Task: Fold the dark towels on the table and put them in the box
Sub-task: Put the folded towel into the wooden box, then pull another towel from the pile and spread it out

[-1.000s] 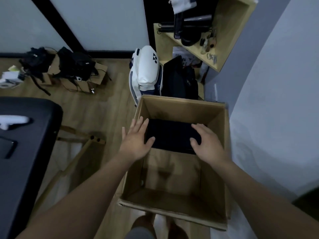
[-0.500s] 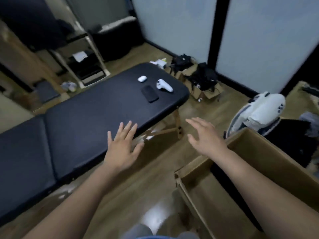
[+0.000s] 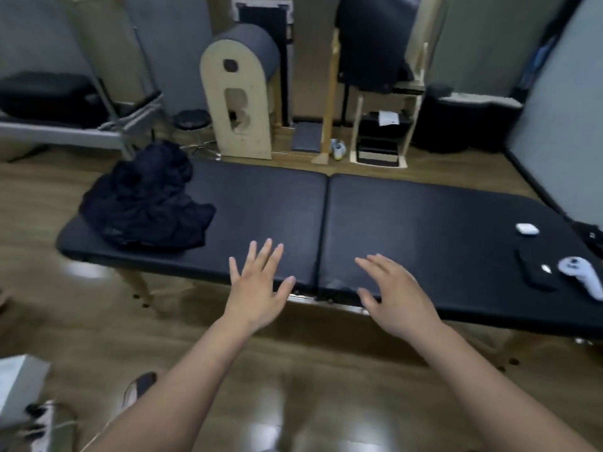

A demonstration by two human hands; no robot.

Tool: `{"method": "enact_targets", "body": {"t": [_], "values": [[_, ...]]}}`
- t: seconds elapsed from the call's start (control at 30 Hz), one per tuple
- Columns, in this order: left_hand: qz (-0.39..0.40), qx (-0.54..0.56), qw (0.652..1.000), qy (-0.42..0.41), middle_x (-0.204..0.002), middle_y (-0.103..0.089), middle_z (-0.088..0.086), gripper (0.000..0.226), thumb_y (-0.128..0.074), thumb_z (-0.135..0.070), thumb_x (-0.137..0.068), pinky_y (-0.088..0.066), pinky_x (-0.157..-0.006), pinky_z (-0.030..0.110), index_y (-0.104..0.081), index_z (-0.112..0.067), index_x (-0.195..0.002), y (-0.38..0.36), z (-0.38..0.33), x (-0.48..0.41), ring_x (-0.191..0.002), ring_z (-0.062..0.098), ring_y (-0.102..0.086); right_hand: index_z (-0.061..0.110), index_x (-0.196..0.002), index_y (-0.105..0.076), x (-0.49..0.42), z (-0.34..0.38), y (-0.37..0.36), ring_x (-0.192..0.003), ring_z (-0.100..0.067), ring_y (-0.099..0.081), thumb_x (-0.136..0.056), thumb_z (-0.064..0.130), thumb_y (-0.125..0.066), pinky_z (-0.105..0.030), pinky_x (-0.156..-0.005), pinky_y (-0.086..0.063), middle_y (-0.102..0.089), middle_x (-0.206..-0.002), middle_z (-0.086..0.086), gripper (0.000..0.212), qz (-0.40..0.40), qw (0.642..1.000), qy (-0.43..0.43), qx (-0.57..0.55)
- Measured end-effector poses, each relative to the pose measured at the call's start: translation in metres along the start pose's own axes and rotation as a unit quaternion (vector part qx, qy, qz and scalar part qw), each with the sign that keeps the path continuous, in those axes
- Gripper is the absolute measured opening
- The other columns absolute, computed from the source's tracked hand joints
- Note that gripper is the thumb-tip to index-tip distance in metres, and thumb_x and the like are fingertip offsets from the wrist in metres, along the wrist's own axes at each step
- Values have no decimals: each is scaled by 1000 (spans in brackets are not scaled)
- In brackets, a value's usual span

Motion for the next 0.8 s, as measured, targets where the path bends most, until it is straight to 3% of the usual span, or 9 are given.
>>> {"method": "enact_targets", "body": {"t": [0.17, 0.3, 0.47, 0.6, 0.7, 0.8], "values": [[-68, 2, 991, 119, -167, -3, -9, 68, -36, -55, -100, 4, -121, 55, -12, -30, -159, 52, 130, 22, -154, 18, 8, 32, -151, -34, -76, 137, -36, -146, -10, -26, -99, 46, -47, -32, -119, -26, -34, -156, 11, 55, 60, 990, 127, 3], [-107, 21, 967, 231, -165, -16, -9, 64, -41, -54, -99, -1, -121, 54, -26, -28, -156, 77, 220, 51, -154, 19, -1, 35, -145, -42, -134, 221, -72, -134, -12, -42, -98, 50, -47, -33, -107, -42, -46, -145, 11, 49, 106, 972, 211, 12], [-110, 13, 948, 299, -164, -21, -9, 63, -30, -59, -98, -2, -123, 51, -30, -30, -154, 87, 278, 74, -154, 17, -1, 34, -127, -59, -195, 321, -118, -95, -10, -58, -97, 49, -50, -33, -79, -54, -59, -104, 13, 35, 158, 934, 321, 23], [-126, -6, 935, 331, -163, -22, -9, 55, -33, -52, -102, -6, -124, 50, -33, -31, -153, 104, 312, 41, -154, 17, -3, 33, -112, -65, -252, 380, -140, -86, -12, -58, -98, 46, -49, -33, -73, -52, -58, -96, 11, 25, 156, 912, 380, 17], [-143, 0, 927, 346, -153, -42, -4, 49, -37, -49, -100, -21, -121, 50, -55, -27, -140, 115, 330, 4, -151, 24, -23, 31, -105, -68, -302, 400, -150, -85, -13, -60, -98, 44, -50, -34, -72, -53, -62, -96, 10, 23, 168, 905, 391, -5], [-199, -19, 917, 344, -114, -67, 0, 40, -44, -42, -93, -51, -94, 46, -77, -23, -105, 122, 349, -36, -116, 26, -60, 31, -101, -69, -361, 411, -153, -84, -13, -62, -98, 43, -51, -34, -70, -54, -64, -95, 11, 22, 173, 906, 386, -26]]}}
Point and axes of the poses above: each hand's wrist, its own x-axis away from the middle knuckle, its own y-axis out of the back of the hand, z = x × y, the point moved 2 cm from there along -x, towards the middle knuckle
